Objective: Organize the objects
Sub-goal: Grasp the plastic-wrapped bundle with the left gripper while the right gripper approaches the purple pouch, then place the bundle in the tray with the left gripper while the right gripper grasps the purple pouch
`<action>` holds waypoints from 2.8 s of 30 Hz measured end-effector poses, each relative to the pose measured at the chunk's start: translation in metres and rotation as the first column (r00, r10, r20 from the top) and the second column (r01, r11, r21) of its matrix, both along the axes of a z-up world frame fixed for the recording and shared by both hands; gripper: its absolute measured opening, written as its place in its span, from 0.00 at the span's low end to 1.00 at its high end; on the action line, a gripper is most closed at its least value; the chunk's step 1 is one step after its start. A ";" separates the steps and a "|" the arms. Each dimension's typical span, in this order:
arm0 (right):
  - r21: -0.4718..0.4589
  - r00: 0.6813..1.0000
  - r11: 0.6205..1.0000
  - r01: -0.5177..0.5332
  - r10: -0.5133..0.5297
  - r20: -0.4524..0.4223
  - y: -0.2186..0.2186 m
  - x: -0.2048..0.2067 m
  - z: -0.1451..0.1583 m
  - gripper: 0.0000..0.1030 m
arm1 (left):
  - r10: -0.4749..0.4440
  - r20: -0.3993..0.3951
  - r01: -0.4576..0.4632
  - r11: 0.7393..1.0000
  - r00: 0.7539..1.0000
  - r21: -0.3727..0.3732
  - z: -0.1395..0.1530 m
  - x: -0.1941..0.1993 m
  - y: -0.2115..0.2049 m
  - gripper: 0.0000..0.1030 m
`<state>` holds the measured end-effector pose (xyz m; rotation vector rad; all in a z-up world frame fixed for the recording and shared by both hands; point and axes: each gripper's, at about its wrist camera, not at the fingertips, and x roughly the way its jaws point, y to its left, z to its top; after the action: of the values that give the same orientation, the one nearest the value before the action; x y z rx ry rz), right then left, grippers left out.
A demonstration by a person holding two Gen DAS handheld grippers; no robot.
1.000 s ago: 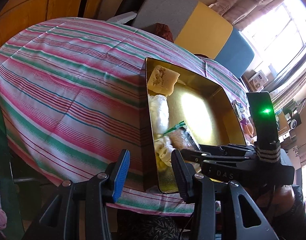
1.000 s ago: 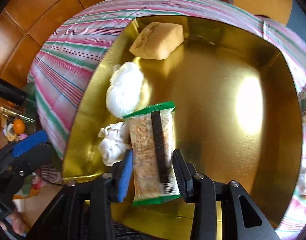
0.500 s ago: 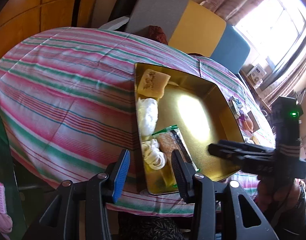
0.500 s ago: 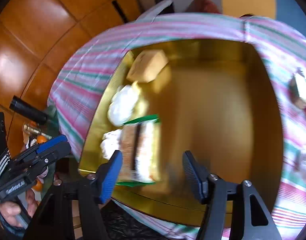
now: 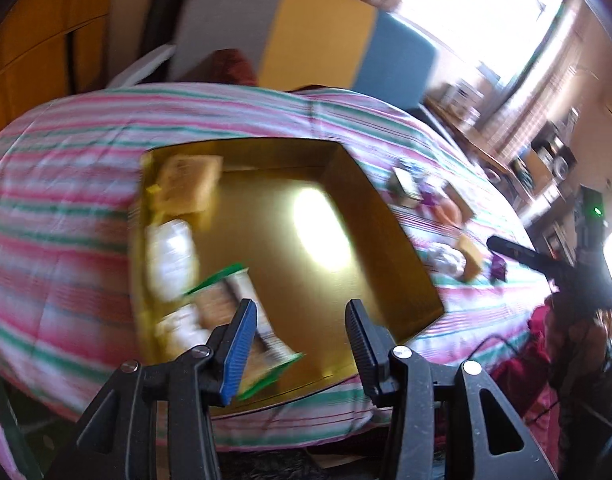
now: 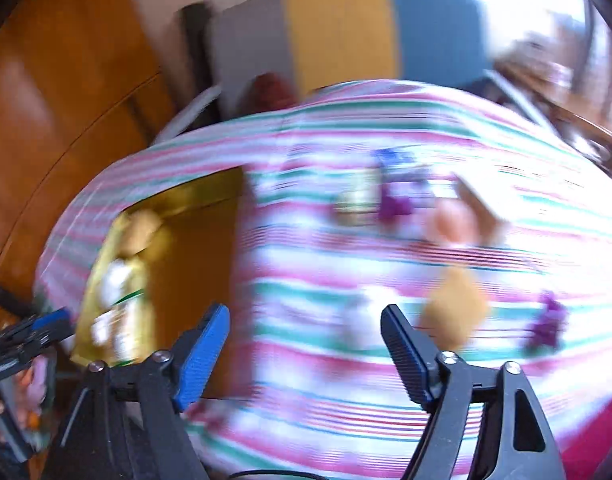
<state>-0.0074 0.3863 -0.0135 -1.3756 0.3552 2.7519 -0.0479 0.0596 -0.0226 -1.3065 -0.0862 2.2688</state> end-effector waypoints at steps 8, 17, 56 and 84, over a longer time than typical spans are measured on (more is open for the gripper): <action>-0.046 0.932 0.932 0.361 -0.362 -0.014 0.139 0.039 -0.009 0.82 | -0.240 -0.033 0.238 0.970 0.970 -0.050 0.012 0.002 0.115 0.45; -0.276 0.852 0.833 0.479 -0.517 -0.084 0.199 0.073 -0.018 0.83 | -0.419 0.005 0.416 0.900 0.908 -0.131 -0.011 0.004 0.233 0.45; -0.247 0.781 0.742 0.623 -0.603 0.161 0.222 0.057 -0.051 0.63 | -0.396 -0.010 0.396 0.918 0.918 -0.018 -0.019 0.023 0.228 0.35; -0.024 0.822 0.845 0.535 -0.513 0.246 0.206 0.012 -0.079 0.32 | -0.020 0.040 0.022 0.999 0.999 -0.038 -0.020 -0.031 0.018 0.35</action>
<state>0.0045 0.5927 -0.0928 -1.3445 0.7310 2.1258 -0.0787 0.0776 -0.0424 -1.3655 -0.0429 2.2377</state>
